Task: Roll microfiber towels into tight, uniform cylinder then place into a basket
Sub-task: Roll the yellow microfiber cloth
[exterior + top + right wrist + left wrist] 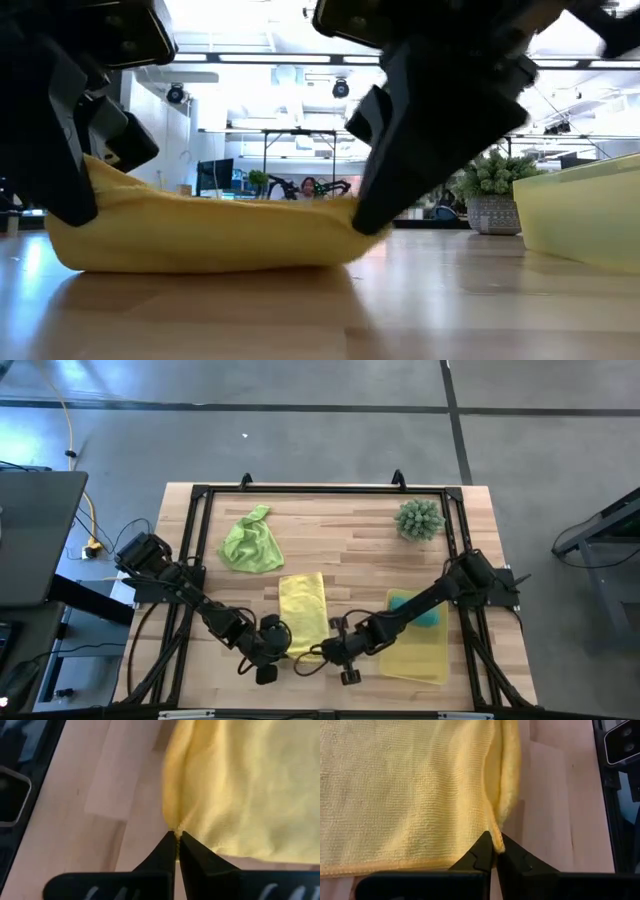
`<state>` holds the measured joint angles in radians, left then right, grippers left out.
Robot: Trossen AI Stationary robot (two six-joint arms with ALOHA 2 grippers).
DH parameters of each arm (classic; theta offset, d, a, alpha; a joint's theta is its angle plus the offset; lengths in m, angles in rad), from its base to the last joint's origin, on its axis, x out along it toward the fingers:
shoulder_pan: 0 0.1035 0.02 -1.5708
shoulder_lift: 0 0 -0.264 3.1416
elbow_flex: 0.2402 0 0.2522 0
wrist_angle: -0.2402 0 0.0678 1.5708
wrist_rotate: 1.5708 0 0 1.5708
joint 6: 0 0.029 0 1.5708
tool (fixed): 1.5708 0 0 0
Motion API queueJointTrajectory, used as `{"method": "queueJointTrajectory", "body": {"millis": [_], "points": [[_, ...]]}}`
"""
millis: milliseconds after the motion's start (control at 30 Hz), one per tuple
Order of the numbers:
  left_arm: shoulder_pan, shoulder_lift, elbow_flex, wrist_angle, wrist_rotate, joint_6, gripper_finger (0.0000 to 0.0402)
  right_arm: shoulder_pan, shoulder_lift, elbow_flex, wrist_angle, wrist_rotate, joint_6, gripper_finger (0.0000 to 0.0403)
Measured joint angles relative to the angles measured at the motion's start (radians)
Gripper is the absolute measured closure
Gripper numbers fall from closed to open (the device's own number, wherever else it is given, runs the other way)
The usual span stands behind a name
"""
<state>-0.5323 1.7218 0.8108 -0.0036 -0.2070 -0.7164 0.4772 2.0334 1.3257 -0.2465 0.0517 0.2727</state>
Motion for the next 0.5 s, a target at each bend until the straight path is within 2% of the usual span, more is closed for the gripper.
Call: {"method": "queueJointTrajectory", "body": {"millis": [300, 500], "points": [[0.002, -0.001, 0.002, -0.031, -0.007, -0.057, 0.0396, -0.069, -0.018, 0.001, -0.013, -0.021, 0.045, 0.0401], [0.002, -0.006, 0.002, -0.115, -0.068, -0.139, 0.0396, -0.107, -0.018, 0.001, -0.060, -0.024, 0.086, 0.0401]]}}
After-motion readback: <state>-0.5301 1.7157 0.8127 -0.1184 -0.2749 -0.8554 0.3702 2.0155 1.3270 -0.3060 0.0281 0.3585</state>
